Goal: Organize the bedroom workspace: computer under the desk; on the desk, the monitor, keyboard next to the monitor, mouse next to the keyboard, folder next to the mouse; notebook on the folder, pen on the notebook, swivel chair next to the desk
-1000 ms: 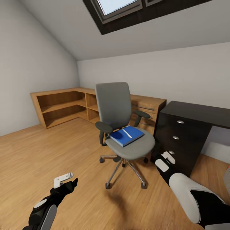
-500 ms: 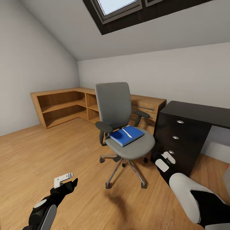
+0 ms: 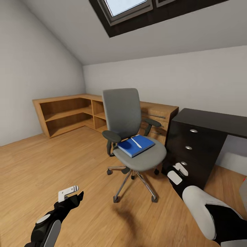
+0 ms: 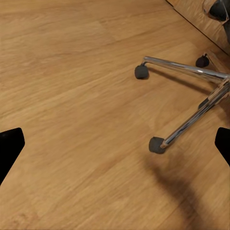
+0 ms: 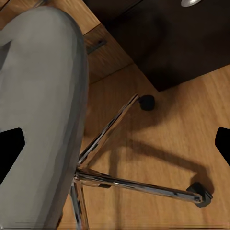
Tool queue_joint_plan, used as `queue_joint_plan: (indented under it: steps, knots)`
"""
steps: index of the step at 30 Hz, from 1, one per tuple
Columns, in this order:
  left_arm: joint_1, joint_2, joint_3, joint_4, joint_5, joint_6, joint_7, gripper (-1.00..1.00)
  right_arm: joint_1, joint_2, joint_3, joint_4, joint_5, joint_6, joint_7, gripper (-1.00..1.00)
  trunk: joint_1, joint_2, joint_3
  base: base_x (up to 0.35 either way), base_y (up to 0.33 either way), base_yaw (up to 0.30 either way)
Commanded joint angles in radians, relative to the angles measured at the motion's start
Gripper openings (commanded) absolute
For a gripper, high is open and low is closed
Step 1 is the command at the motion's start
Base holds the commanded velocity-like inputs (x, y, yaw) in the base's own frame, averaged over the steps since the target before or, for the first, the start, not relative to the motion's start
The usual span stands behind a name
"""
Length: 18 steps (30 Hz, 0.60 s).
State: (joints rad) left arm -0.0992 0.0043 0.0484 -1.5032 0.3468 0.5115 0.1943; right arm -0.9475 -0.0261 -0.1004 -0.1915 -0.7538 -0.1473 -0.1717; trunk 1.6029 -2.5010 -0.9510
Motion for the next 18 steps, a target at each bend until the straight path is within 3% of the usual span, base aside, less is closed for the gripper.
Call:
queue_joint_plan:
  steps: [1, 6, 11, 12, 18]
  knots:
    - [0.000, 0.000, 0.000, 0.000, 0.011, 0.004, 0.008, 1.00, -0.001, -0.001, -0.004, 0.000, -0.005, 0.006, 0.016, 1.00, 0.000, 0.000, -0.001, 0.000, 0.000, 0.000]
    - [0.000, 0.001, 0.000, 0.007, 0.011, 0.004, 0.008, 1.00, 0.000, -0.019, -0.004, 0.003, -0.026, 0.054, 0.083, 1.00, 0.000, 0.000, -0.001, 0.000, 0.000, 0.000]
    - [0.000, 0.000, -0.001, 0.010, 0.011, 0.004, 0.008, 1.00, 0.000, -0.065, -0.004, 0.006, -0.111, 0.197, 0.207, 1.00, 0.000, 0.000, -0.001, 0.000, 0.000, 0.000]
    - [0.000, 0.000, -0.001, 0.012, 0.011, 0.004, 0.008, 1.00, 0.000, -0.080, -0.004, 0.006, -0.143, 0.255, 0.256, 1.00, 0.000, 0.000, -0.001, 0.000, 0.000, 0.000]
    - [0.000, 0.000, -0.002, 0.017, 0.011, 0.004, 0.008, 1.00, 0.002, -0.130, -0.004, 0.008, -0.224, 0.405, 0.393, 1.00, 0.000, 0.000, -0.001, 0.000, 0.000, 0.000]
